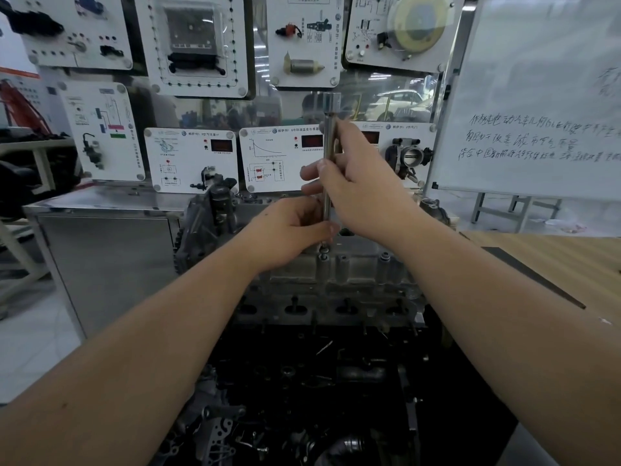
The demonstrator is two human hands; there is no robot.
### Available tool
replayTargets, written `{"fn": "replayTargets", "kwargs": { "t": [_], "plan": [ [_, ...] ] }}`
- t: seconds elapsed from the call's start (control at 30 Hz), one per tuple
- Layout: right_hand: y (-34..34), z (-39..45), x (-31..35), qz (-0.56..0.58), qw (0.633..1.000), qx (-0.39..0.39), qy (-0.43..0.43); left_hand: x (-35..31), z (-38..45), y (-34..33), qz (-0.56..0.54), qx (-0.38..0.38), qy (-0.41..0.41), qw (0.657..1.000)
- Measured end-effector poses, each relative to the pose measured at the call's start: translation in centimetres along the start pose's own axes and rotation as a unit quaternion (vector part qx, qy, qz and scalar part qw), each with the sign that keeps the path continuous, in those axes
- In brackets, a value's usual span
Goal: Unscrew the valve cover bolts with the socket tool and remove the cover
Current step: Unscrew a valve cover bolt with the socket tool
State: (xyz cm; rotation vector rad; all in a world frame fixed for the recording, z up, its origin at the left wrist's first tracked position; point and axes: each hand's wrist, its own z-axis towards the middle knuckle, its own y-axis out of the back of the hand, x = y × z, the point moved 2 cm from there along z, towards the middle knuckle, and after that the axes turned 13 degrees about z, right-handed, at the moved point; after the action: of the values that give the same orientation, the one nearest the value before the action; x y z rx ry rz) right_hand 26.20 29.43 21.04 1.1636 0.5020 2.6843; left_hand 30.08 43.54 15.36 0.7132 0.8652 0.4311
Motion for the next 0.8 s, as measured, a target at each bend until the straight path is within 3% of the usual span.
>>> {"fn": "replayTargets", "kwargs": {
  "t": [0.23,0.43,0.7,0.8],
  "plan": [
    [0.4,-0.1,-0.3,-0.059,0.993,-0.094,0.032,0.2,0.2,-0.1,0.049,0.003,0.002,0.999],
    [0.3,-0.1,0.0,-0.035,0.999,-0.022,-0.004,0.1,0.0,0.2,0.01,0.017,-0.004,1.0],
    [-0.5,-0.9,-0.3,-0.057,0.994,-0.083,0.042,-0.5,-0.1,0.1,0.054,0.007,-0.006,0.998],
    [-0.2,-0.8,-0.9,-0.037,0.996,-0.076,0.033,-0.1,0.0,0.2,0.017,0.016,0.004,1.0]
  ]
}}
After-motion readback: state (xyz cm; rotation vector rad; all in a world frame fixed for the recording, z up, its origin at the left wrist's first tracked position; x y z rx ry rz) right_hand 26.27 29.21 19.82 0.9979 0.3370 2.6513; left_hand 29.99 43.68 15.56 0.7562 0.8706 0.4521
